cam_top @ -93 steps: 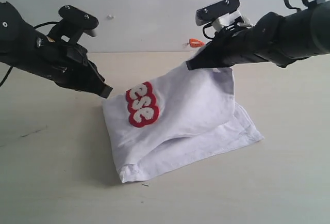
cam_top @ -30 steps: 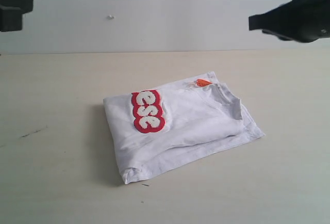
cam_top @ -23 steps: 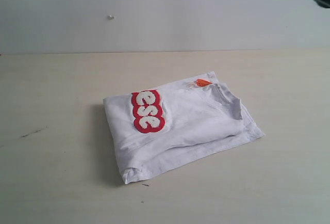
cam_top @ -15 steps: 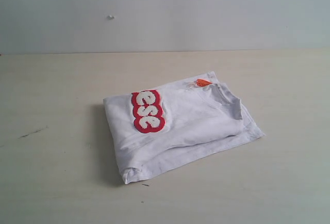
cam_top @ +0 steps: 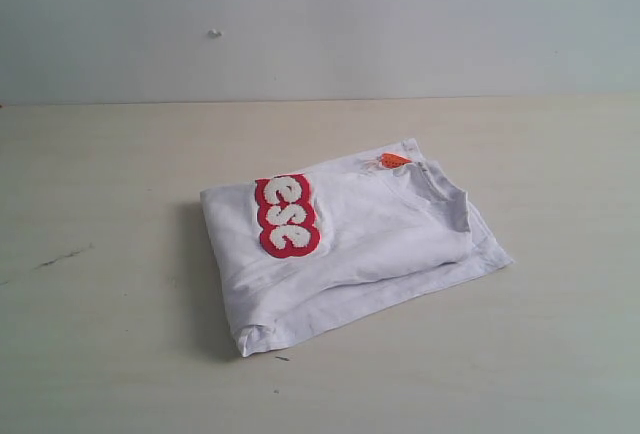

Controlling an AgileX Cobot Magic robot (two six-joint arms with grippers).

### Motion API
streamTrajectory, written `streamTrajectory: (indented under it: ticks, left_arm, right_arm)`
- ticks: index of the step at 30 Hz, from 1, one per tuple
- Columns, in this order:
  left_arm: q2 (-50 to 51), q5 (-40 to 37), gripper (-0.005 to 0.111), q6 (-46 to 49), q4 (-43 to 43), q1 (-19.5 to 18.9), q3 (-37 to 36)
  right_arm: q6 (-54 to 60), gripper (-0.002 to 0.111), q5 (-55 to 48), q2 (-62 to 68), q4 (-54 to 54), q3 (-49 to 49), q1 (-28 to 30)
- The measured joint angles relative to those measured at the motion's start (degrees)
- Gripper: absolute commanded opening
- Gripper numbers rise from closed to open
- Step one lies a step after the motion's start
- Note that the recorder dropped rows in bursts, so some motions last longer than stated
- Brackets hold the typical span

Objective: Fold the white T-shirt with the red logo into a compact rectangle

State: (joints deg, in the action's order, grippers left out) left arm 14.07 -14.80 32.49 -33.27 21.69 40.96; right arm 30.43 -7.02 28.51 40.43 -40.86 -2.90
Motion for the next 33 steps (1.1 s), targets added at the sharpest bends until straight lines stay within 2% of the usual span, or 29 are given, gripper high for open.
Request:
streamTrajectory:
  ticks: [9,15,27,29,33]
  left_arm:
    - [-5.09,-0.11,0.0,0.0,0.0,0.0,0.0]
    - [-5.49,-0.23,0.0,0.0,0.0,0.0,0.0]
    - [-5.49,-0.23,0.0,0.0,0.22,0.0,0.0]
    - [-5.74,-0.23,0.0,-1.08,3.31,0.0,-0.11]
    - [-8.11,0.0,0.0,-14.07,15.25,-2.38,-1.52]
  right_arm:
    - [-0.11,0.0,-0.11,-9.62,0.48,5.46,0.0]
    - [-4.51,0.0,-0.62,-10.39,1.43,5.46,0.0]
    - [-5.13,0.0,-1.09,-10.39,1.57,5.46,0.0]
    - [-5.13,0.0,-1.09,-10.39,1.57,5.46,0.0]
    - [-5.13,0.0,-1.2,-10.39,1.58,5.46,0.0]
